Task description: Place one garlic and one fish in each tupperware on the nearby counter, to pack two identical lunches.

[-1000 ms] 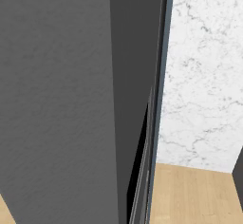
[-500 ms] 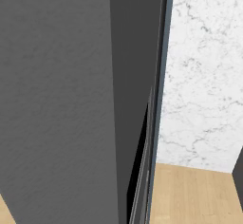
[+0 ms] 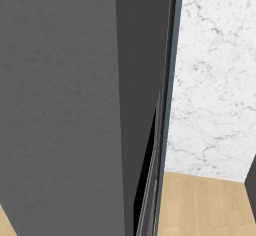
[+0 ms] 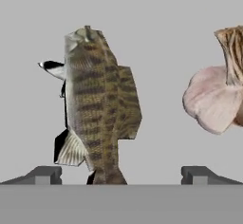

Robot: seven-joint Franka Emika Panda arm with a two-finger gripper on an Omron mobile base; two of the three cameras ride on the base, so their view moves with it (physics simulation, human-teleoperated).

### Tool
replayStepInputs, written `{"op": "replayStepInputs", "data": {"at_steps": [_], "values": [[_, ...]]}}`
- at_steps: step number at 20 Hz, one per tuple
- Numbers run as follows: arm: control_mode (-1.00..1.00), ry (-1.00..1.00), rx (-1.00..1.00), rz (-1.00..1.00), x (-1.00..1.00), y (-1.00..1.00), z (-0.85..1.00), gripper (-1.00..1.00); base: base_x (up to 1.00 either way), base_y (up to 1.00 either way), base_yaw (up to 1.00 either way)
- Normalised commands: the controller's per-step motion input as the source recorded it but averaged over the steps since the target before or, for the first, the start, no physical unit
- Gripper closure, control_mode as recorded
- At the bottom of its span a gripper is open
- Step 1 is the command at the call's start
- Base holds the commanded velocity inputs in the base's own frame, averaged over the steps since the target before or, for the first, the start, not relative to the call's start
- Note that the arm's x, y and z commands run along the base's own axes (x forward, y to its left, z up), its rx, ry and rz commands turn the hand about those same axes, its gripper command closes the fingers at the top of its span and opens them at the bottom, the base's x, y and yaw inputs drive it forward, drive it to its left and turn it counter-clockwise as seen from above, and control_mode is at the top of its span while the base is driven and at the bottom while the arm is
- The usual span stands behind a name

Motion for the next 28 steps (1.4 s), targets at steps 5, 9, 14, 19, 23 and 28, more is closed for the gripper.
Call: {"op": "replayStepInputs", "data": {"at_steps": [5, 9, 14, 19, 23, 28], "values": [[-1.0, 0.0, 0.0, 0.0, 0.35, 0.08, -0.13, -1.0, 0.0, 0.0, 0.0], [-1.0, 0.0, 0.0, 0.0, 0.25, 0.24, -0.26, 1.0, 0.0, 0.0, 0.0], [-1.0, 0.0, -0.01, 0.0, 0.05, 0.25, -0.3, 1.0, 0.0, 0.0, 0.0], [-1.0, -0.03, 0.0, -0.03, -0.41, 0.04, -0.32, 1.0, 0.0, 0.0, 0.0], [-1.0, -0.17, -0.01, -0.16, -1.0, 0.29, -0.47, 1.0, 0.0, 0.0, 0.0], [-1.0, -0.17, 0.0, -0.19, -1.0, 0.28, -0.12, 1.0, 0.0, 0.0, 0.0]]}}
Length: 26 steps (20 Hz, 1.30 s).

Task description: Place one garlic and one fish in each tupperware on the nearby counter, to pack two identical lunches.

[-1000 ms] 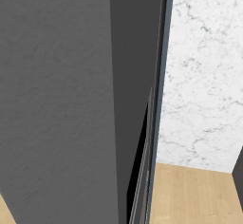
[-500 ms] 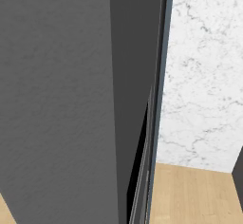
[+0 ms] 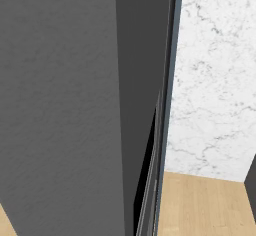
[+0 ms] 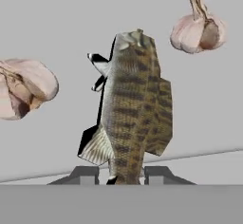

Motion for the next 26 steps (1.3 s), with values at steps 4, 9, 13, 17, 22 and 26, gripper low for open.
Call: {"op": "replayStepInputs", "data": {"at_steps": [4, 9, 13, 17, 22, 26], "values": [[-1.0, -0.02, 0.0, -0.13, -1.0, 0.0, 0.44, 1.0, 0.0, 0.0, 0.0], [-1.0, 0.0, 0.0, -0.14, -1.0, 0.0, 0.26, 1.0, 0.0, 0.0, 0.0], [-1.0, -0.01, 0.0, -0.1, -1.0, 0.0, 0.04, 1.0, 0.0, 0.0, 0.0], [-1.0, -0.11, 0.0, -0.02, -1.0, -0.05, 0.01, 1.0, 0.0, 0.0, 0.0], [-1.0, -0.1, 0.0, 0.0, -1.0, 0.0, 0.02, 1.0, 0.0, 0.0, 0.0], [1.0, 0.0, 0.0, 0.0, -0.5, 0.01, 0.0, 1.0, -0.5, 0.14, 0.0]]}}
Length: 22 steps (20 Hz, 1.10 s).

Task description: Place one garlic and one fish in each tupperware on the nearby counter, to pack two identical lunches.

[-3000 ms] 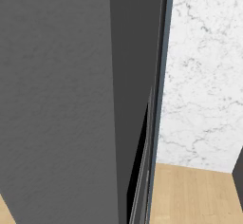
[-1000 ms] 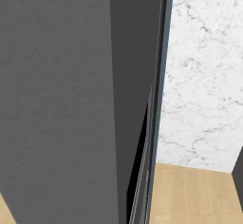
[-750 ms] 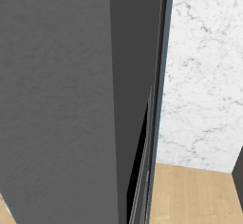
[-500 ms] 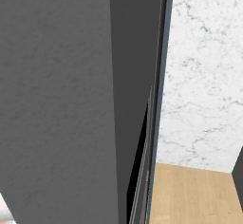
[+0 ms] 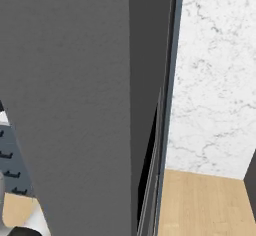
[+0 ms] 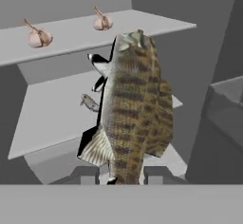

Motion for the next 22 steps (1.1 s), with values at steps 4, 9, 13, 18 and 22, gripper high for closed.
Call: {"op": "replayStepInputs", "data": {"at_steps": [4, 9, 13, 18, 22], "values": [[1.0, 0.0, 0.0, 0.0, 0.0, 0.0, 0.0, 1.0, -0.78, 0.67, 0.03], [1.0, 0.0, 0.0, 0.0, 0.0, 0.0, 0.0, 1.0, -0.09, 1.0, 0.07], [1.0, 0.0, 0.0, 0.0, 0.0, 0.0, 0.0, 1.0, 0.07, 1.0, 0.07], [1.0, 0.0, 0.0, 0.0, 0.0, 0.0, 0.0, 1.0, 0.37, 1.0, 0.03], [1.0, 0.0, 0.0, 0.0, 0.0, 0.0, 0.0, 1.0, 0.73, 1.0, 0.0]]}}
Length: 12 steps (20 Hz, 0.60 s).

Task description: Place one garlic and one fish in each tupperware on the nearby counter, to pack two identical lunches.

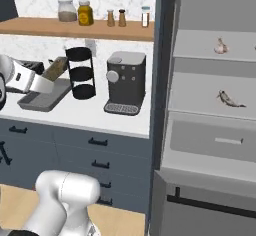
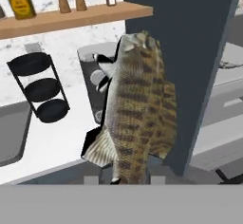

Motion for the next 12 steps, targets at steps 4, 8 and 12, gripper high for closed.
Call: {"op": "replayStepInputs", "data": {"at_steps": [4, 8, 12], "values": [[1.0, 0.0, 0.0, 0.0, 0.0, 0.0, 0.0, 1.0, 0.83, 1.0, 0.0], [1.0, 0.0, 0.0, 0.0, 0.0, 0.0, 0.0, 1.0, 0.65, 1.0, 0.0], [1.0, 0.0, 0.0, 0.0, 0.0, 0.0, 0.0, 1.0, 0.08, 0.95, -0.03]]}}
